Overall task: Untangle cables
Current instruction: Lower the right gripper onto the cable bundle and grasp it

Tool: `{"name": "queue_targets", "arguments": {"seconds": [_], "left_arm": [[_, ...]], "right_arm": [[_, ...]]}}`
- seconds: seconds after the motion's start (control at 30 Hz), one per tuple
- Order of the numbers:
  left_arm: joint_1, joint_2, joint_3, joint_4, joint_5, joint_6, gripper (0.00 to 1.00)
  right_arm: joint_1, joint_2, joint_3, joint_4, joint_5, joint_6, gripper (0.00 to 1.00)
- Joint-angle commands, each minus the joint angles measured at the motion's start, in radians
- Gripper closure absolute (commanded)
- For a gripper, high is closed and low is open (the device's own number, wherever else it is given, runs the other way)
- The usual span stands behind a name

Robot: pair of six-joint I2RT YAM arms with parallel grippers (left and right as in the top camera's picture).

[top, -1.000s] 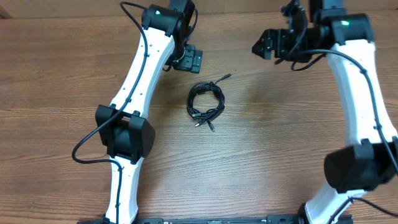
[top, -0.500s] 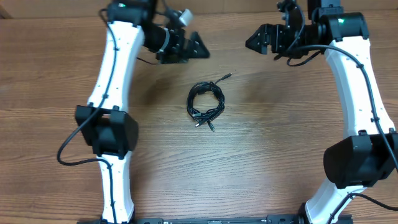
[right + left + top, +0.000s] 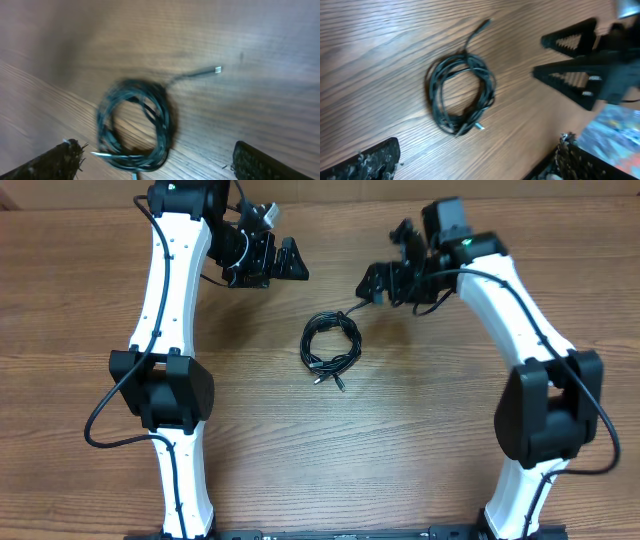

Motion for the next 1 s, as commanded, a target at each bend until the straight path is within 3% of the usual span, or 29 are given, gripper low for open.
{"name": "queue_targets", "arguments": {"seconds": [0.0,0.17,0.27,0.37,0.47,0.5,0.57,0.63,0.77,0.97], "left_arm": [[0.0,0.007,0.026,-0.007,-0.094,0.019,0.0],[-0.001,0.007,0.026,-0.008,-0.123,0.019,0.0],[-0.002,0.007,0.026,-0.007,-0.134,0.019,0.0],[-0.002,0.007,0.026,-0.006,-0.145,0.019,0.0],[-0.002,0.007,0.026,-0.006,-0.148,0.019,0.0],[-0.002,0.007,0.026,0.0,-0.148,0.019,0.0],[-0.002,0.007,0.026,0.017,-0.146,0.013,0.0],[-0.002,0.007,0.026,0.031,-0.146,-0.007,0.0],[-0.002,0.007,0.026,0.034,-0.147,-0.015,0.0],[-0.002,0.007,0.026,0.034,-0.147,-0.014,0.0]], "right_arm": [[0.017,0.039,-0.069,0.028,0.016,0.007,0.08],[0.031,0.047,-0.139,0.053,0.016,0.012,0.22],[0.037,0.047,-0.148,0.033,0.015,0.082,0.22],[0.043,0.047,-0.148,0.01,0.015,0.29,0.31],[0.043,0.047,-0.148,-0.012,0.0,0.585,0.32],[0.044,0.047,-0.148,-0.025,0.0,0.681,0.3],[0.052,0.047,-0.153,-0.037,0.001,0.846,0.1],[0.063,0.047,-0.163,-0.036,0.0,0.971,0.09],[0.109,0.047,-0.181,-0.007,0.001,1.139,0.17],[0.182,0.047,-0.191,0.074,0.035,1.252,0.29]]}}
